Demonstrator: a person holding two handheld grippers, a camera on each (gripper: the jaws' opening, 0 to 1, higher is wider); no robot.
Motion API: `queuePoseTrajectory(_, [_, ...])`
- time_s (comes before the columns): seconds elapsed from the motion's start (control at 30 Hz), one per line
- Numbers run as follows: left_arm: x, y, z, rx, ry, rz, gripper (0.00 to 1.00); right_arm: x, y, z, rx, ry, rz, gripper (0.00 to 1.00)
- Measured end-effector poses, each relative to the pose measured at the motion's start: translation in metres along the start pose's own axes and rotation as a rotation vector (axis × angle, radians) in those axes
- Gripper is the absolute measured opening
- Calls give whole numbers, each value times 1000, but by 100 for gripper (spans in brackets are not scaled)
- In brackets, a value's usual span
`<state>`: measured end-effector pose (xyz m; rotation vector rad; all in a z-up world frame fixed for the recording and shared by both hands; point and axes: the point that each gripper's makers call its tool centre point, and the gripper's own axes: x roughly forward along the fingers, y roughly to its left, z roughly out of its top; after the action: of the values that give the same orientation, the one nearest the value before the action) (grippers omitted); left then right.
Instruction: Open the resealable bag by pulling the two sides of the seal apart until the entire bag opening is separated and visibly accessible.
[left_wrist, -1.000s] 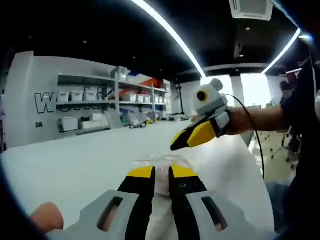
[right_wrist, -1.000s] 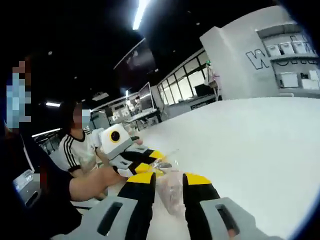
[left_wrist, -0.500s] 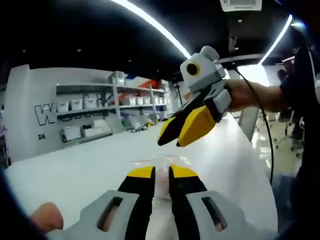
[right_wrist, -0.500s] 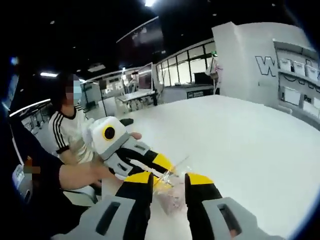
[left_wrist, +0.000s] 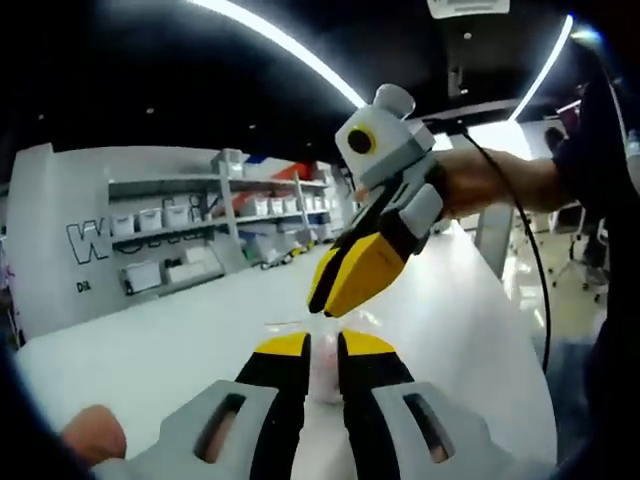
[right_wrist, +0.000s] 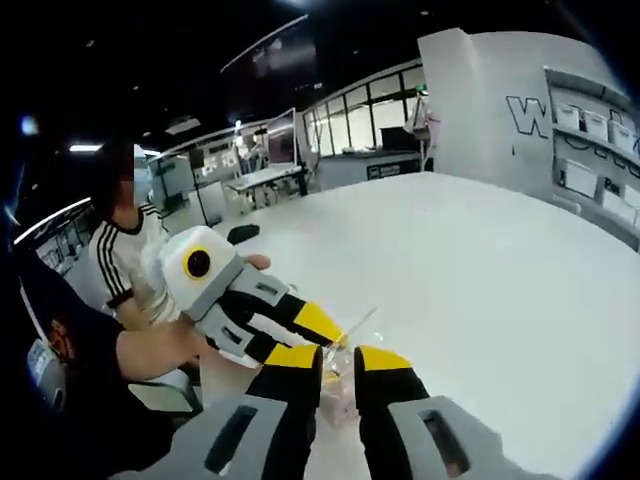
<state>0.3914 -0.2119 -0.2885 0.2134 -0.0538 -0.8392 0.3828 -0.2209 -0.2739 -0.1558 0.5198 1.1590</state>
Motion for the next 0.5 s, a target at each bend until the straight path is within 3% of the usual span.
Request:
queuePoseTrajectory(0.27, [0, -1, 1, 13, -2, 0, 11, -4, -1, -7, 26, 8, 1, 0])
queuePoseTrajectory(0.4, [0, -1, 1, 25, 1, 6, 11, -6, 2, -4, 0, 3, -6, 11])
queuePoseTrajectory(0.5, [0, -1, 2, 34, 3, 9, 11, -6, 5, -6, -11, 24, -5, 11])
